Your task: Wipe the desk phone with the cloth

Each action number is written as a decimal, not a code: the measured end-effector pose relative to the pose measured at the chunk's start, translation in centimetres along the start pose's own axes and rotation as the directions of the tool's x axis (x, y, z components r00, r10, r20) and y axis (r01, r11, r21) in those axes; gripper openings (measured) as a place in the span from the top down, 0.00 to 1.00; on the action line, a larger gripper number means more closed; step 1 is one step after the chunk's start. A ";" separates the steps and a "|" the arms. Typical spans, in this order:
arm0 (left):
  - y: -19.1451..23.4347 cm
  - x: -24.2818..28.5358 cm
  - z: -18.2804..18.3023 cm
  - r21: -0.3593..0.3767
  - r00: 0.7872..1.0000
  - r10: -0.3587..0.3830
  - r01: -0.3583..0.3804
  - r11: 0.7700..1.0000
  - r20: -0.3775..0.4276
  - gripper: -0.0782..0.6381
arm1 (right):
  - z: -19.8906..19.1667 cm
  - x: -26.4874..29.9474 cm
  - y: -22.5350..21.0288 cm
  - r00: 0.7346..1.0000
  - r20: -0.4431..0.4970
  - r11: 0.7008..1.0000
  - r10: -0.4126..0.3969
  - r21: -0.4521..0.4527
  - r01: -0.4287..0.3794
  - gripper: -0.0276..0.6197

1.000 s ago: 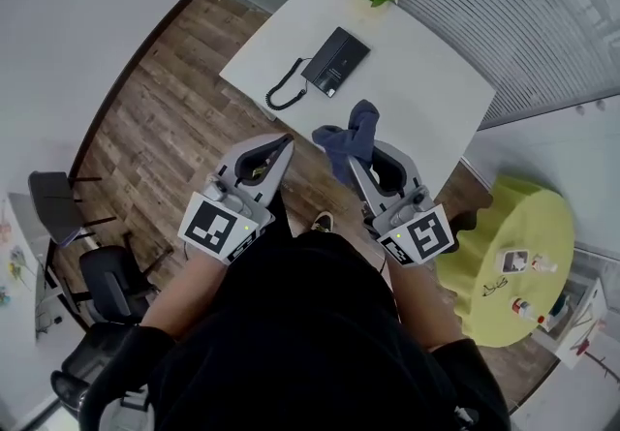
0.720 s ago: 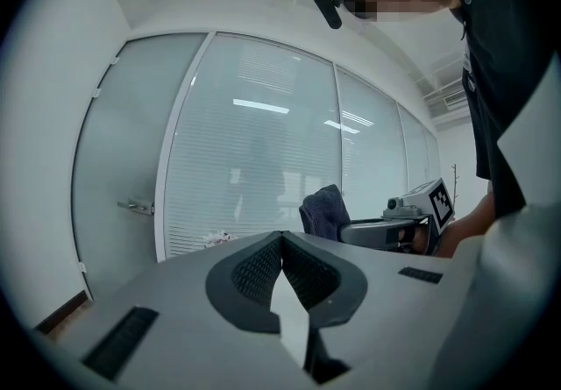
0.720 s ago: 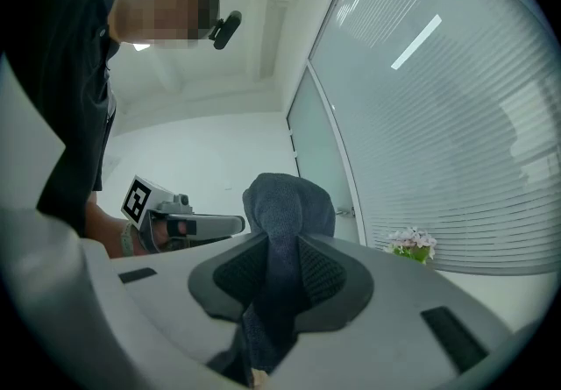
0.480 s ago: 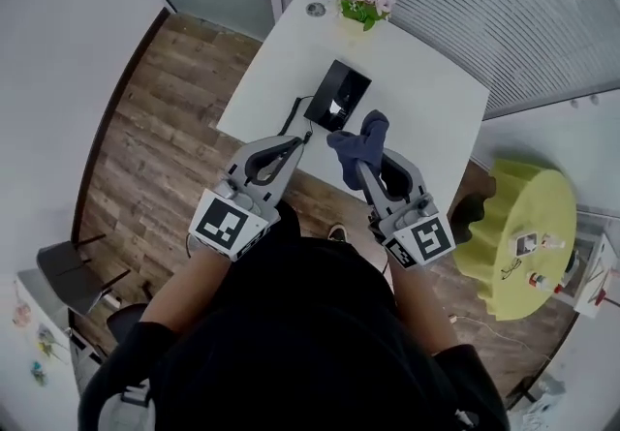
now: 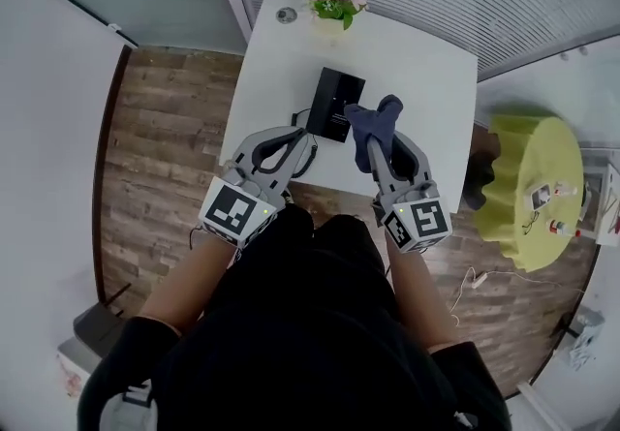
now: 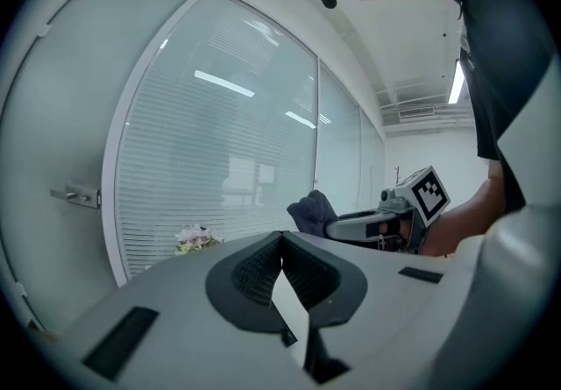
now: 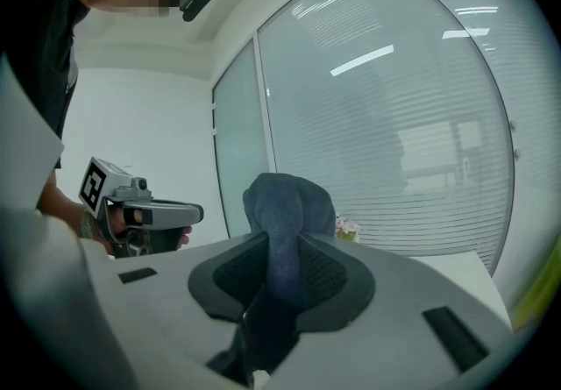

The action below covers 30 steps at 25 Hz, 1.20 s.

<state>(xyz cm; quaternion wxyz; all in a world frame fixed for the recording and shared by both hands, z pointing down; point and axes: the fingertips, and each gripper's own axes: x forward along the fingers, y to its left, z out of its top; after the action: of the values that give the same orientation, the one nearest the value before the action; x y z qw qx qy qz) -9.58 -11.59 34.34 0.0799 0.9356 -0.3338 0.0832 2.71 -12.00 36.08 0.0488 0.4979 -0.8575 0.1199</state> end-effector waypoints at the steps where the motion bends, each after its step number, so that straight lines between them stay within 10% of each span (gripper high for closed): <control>1: 0.5 0.5 -0.3 0.003 1.000 -0.010 0.011 1.000 -0.008 0.88 | -0.2 0.6 -0.4 1.000 -0.005 1.000 -0.028 0.004 0.028 0.80; 12: 5.0 7.7 -5.7 -0.018 0.998 -0.024 0.023 1.000 -0.057 0.88 | -6.5 8.9 -6.0 0.985 -0.101 0.987 -0.142 -0.089 0.133 0.80; 30: 10.1 15.5 -12.1 -0.035 0.991 0.048 -0.053 0.998 -0.124 0.88 | -16.0 17.3 -11.0 0.949 -0.290 0.962 -0.122 -0.271 0.041 0.80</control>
<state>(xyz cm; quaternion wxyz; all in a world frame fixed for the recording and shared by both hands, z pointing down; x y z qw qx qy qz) -5.41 -26.26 50.25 0.1162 0.9182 -0.3534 0.1363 3.01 -27.77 56.76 0.2506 0.4980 -0.8264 0.0787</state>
